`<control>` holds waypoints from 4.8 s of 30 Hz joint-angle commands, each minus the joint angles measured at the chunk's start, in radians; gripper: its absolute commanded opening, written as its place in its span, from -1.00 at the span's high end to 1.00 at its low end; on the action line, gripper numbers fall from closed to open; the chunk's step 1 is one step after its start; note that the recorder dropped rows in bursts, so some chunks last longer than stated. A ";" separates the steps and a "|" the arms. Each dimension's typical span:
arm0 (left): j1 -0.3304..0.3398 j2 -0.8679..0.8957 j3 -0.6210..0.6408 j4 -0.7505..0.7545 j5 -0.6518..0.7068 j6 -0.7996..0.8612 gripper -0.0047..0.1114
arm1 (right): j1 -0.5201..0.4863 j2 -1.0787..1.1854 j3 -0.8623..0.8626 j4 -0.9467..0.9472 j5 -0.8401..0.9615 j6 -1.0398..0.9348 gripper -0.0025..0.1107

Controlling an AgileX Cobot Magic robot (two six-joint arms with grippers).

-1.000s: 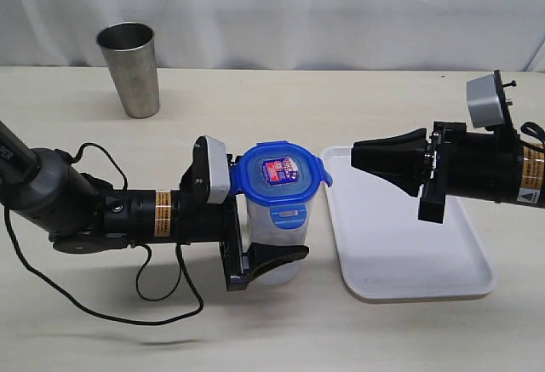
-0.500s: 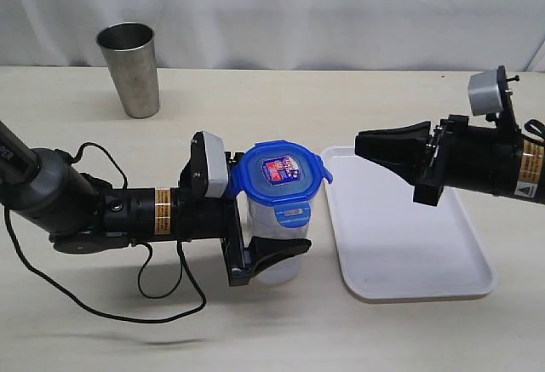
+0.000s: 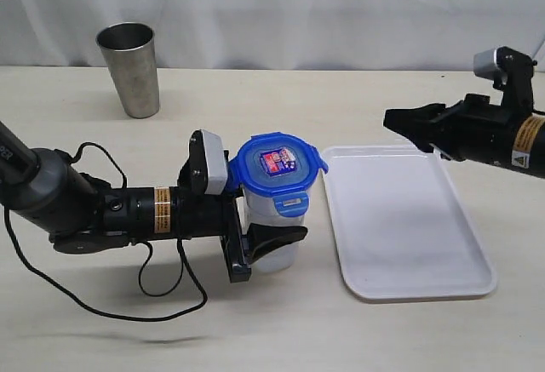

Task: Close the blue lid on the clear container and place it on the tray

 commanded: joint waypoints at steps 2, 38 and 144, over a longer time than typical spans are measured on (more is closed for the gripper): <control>0.067 0.001 -0.007 -0.041 0.021 -0.010 0.92 | 0.007 -0.054 -0.146 -0.196 0.163 0.313 0.20; 0.127 0.001 -0.015 0.020 0.110 -0.053 0.92 | 0.367 0.045 -0.857 1.865 1.747 -1.652 0.19; 0.127 0.001 -0.015 0.006 0.117 -0.053 0.92 | 0.815 0.043 -0.641 1.077 1.559 -2.007 0.31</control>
